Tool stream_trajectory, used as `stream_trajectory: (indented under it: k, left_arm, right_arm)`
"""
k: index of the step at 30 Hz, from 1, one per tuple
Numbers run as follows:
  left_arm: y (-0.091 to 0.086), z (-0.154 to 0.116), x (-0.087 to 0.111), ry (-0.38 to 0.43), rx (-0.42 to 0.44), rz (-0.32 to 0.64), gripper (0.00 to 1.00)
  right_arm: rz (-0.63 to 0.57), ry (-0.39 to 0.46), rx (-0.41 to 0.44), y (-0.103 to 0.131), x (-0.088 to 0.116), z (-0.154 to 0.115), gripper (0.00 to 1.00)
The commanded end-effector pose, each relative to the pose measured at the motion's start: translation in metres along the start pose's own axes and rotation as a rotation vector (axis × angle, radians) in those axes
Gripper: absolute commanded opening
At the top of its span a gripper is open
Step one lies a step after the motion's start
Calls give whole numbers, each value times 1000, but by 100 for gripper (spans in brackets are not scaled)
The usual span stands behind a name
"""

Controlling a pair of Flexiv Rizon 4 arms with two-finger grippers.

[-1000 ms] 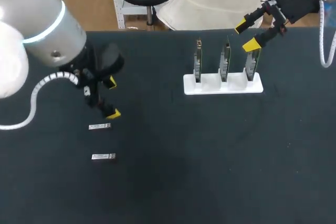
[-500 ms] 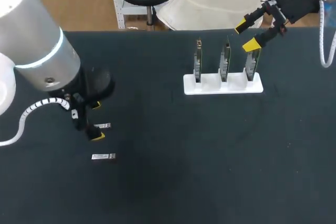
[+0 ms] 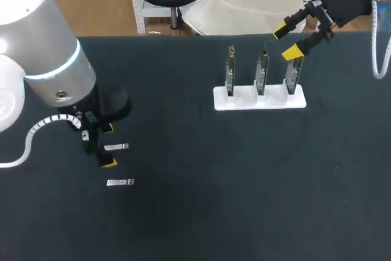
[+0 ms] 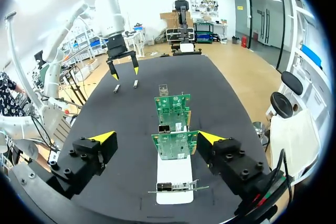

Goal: Pick up the optical module with the left hand, and insert it into the network port with the right hand.

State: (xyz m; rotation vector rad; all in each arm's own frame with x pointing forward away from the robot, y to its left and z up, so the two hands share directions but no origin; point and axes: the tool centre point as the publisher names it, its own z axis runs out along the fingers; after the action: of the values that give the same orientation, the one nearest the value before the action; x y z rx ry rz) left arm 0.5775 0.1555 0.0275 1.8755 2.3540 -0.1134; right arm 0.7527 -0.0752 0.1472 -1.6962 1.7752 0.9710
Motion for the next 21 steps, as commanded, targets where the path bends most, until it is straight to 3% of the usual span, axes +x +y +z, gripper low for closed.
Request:
stream_trajectory:
  k: [1,6,21]
  left_arm:
    - [5,7,2,24,13,13,100]
    - [5,12,6,61,12,31,100]
    - [17,24,9,70,16,23,100]
  right_arm:
    - [-2,-2,-1,-1,0,0,100]
    - [-2,-2,-1,-1,0,0,100]
    - [-2,-2,-1,-1,0,0,100]
